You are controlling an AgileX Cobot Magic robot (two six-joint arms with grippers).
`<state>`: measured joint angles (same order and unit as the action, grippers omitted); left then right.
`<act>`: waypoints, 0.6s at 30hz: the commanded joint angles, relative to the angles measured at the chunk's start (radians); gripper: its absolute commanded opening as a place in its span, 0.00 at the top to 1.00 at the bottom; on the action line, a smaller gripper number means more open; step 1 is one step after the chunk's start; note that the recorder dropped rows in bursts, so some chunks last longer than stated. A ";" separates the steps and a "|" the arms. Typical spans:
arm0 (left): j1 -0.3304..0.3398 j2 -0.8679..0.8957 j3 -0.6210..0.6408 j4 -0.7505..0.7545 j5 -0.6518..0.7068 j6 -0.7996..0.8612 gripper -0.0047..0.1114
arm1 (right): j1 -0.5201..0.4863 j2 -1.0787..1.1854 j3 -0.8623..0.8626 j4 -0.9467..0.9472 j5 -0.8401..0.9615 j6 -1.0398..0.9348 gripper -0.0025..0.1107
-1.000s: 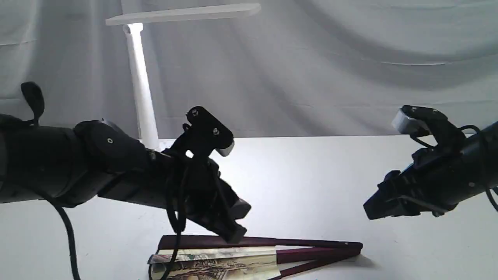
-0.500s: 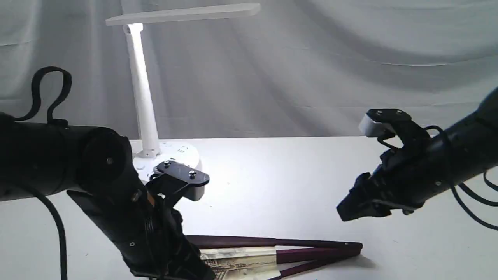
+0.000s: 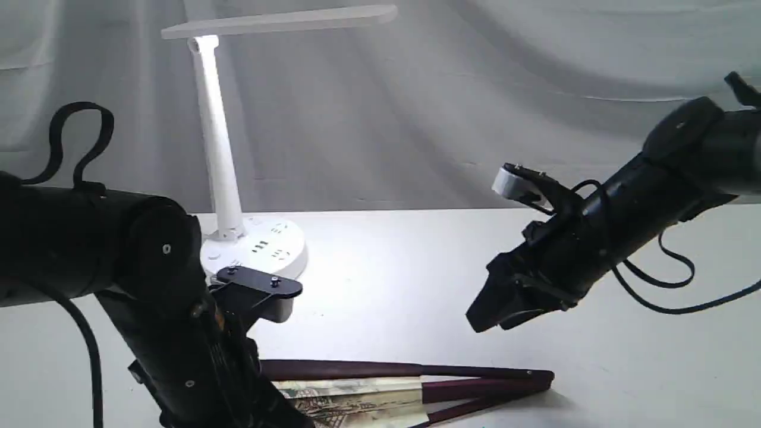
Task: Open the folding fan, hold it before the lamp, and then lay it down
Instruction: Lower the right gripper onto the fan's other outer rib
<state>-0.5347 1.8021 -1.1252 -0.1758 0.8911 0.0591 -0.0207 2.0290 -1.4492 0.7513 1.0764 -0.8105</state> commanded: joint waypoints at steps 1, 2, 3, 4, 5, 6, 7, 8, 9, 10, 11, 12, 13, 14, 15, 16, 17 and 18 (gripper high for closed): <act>0.017 -0.011 0.002 0.000 0.002 -0.016 0.58 | 0.001 0.060 -0.052 0.008 0.008 -0.005 0.57; 0.028 -0.011 0.002 0.000 -0.002 -0.026 0.58 | 0.001 0.080 -0.063 0.016 0.014 -0.020 0.57; 0.039 -0.011 0.002 0.000 -0.005 -0.033 0.58 | 0.001 0.100 -0.080 0.029 0.020 -0.037 0.57; 0.057 -0.009 0.002 0.000 -0.015 -0.035 0.58 | 0.001 0.119 -0.091 0.043 0.022 -0.059 0.57; 0.069 -0.009 0.002 -0.004 -0.020 -0.035 0.58 | 0.001 0.133 -0.105 0.056 0.022 -0.080 0.57; 0.082 -0.009 0.002 -0.029 -0.032 -0.036 0.58 | 0.001 0.150 -0.117 0.075 0.022 -0.109 0.57; 0.094 -0.009 0.004 -0.057 -0.040 -0.036 0.58 | 0.001 0.166 -0.127 0.091 0.012 -0.138 0.57; 0.099 -0.009 0.004 -0.085 -0.049 -0.029 0.58 | 0.001 0.178 -0.131 0.105 0.001 -0.156 0.57; 0.099 -0.009 0.004 -0.096 -0.057 -0.016 0.58 | 0.001 0.192 -0.134 0.123 -0.011 -0.167 0.57; 0.099 -0.009 0.004 -0.100 -0.063 0.002 0.58 | 0.001 0.205 -0.134 0.146 -0.020 -0.183 0.57; 0.099 -0.009 0.004 -0.101 -0.065 0.009 0.58 | 0.001 0.218 -0.134 0.172 -0.020 -0.216 0.57; 0.099 -0.009 0.004 -0.101 -0.065 0.012 0.58 | 0.001 0.232 -0.134 0.194 -0.018 -0.246 0.57; 0.099 -0.009 0.004 -0.098 -0.065 0.023 0.58 | 0.001 0.241 -0.134 0.213 -0.016 -0.264 0.57; 0.099 -0.009 0.004 -0.095 -0.067 0.025 0.58 | 0.001 0.254 -0.134 0.237 -0.004 -0.274 0.57; 0.099 -0.009 0.004 -0.090 -0.073 0.027 0.58 | 0.006 0.264 -0.134 0.251 0.003 -0.283 0.57; 0.099 -0.009 0.004 -0.091 -0.082 0.027 0.58 | 0.011 0.271 -0.134 0.253 0.003 -0.283 0.57; 0.099 -0.009 0.004 -0.091 -0.089 0.027 0.58 | 0.014 0.278 -0.134 0.250 0.003 -0.283 0.57; 0.099 -0.009 0.004 -0.093 -0.093 0.027 0.58 | 0.023 0.282 -0.134 0.246 0.000 -0.283 0.57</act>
<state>-0.4369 1.8021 -1.1252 -0.2623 0.8171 0.0785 -0.0123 2.3063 -1.5777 0.9773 1.0673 -1.0760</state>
